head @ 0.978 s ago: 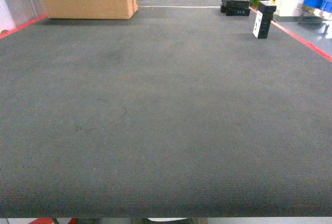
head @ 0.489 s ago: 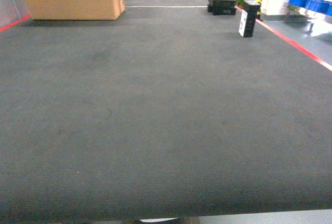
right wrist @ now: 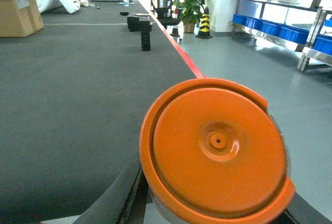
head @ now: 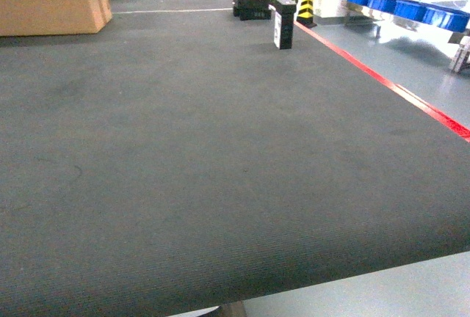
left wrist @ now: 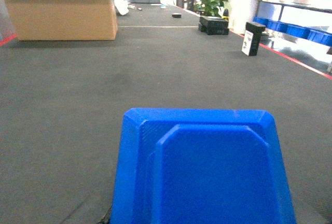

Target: Sort blue parts and orange caps into right shelf containers

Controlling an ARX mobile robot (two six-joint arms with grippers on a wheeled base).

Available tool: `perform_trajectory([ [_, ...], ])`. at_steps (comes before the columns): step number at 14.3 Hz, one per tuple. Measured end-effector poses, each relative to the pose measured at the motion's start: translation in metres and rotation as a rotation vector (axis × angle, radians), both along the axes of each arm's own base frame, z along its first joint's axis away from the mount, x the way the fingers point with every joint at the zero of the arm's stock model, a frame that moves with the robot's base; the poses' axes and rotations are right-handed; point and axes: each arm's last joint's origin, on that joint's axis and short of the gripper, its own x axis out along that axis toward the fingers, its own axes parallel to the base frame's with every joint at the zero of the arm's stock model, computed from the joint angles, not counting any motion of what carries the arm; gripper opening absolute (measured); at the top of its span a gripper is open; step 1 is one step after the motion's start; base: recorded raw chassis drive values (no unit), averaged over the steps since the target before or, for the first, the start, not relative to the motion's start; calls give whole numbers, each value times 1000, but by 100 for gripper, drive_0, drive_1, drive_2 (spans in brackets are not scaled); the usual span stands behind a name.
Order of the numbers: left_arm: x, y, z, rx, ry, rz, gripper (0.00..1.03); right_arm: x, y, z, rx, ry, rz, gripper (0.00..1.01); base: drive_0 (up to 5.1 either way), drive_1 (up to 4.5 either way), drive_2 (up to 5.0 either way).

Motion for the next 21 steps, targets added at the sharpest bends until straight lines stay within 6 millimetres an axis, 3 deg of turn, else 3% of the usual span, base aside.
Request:
perform_trajectory([
  [21,0,0,0,0,0,0,43,0,0,0,0,0,0,44,-161,-161,-161],
])
